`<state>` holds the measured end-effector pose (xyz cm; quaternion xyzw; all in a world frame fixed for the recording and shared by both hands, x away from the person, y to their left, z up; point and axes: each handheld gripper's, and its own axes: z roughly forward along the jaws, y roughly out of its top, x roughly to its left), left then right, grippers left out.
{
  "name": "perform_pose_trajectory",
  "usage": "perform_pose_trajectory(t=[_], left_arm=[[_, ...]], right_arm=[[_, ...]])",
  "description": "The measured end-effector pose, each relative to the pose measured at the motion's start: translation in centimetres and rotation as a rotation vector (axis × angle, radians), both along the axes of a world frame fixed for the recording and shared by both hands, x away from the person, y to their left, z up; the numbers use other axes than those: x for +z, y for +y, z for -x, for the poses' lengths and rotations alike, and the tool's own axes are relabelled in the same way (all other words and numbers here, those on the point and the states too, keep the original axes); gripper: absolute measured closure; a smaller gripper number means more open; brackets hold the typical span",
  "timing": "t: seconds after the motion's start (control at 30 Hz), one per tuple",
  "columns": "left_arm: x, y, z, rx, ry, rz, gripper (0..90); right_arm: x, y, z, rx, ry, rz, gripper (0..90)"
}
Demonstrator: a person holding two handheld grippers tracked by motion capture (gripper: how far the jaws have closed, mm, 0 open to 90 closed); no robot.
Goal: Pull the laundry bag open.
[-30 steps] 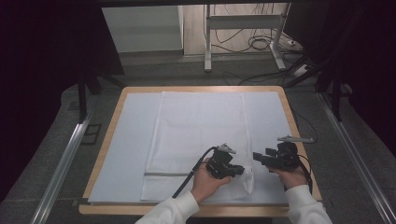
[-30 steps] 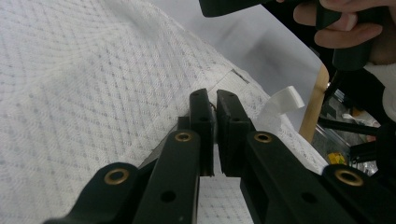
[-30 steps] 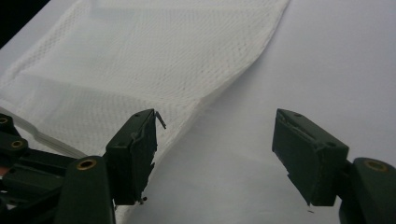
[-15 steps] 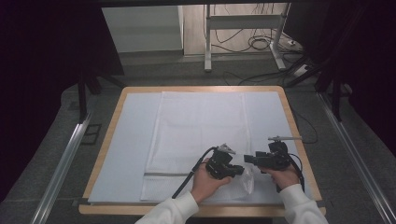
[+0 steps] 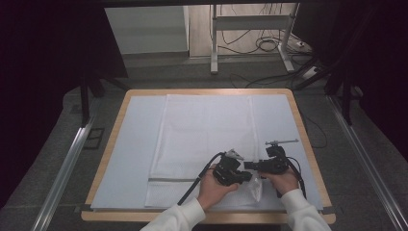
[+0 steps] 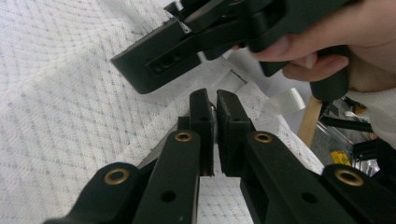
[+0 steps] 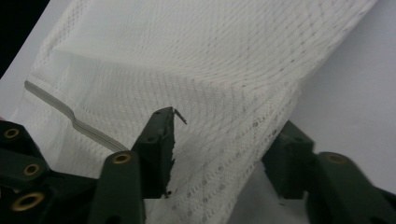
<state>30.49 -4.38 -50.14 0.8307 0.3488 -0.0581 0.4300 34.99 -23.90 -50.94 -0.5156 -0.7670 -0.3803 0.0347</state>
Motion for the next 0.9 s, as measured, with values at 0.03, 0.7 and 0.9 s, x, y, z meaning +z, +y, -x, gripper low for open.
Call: perform_pose_trajectory(t=[0.03, 0.7, 0.9], left_arm=[[-0.03, -0.02, -0.02, 0.0, 0.001, -0.001, 86.4], [-0.49, -0.26, 0.07, -0.007, 0.005, -0.01, 86.4], [-0.72, -0.11, -0.01, -0.008, 0.016, -0.007, 86.4]], right_arm=[[-0.11, 0.08, -0.07, 0.01, 0.006, 0.001, 52.8], [-0.17, 0.32, -0.14, 0.088, 0.01, 0.014, 87.3], [-0.12, 0.23, -0.12, 0.1, 0.006, 0.01, 87.5]])
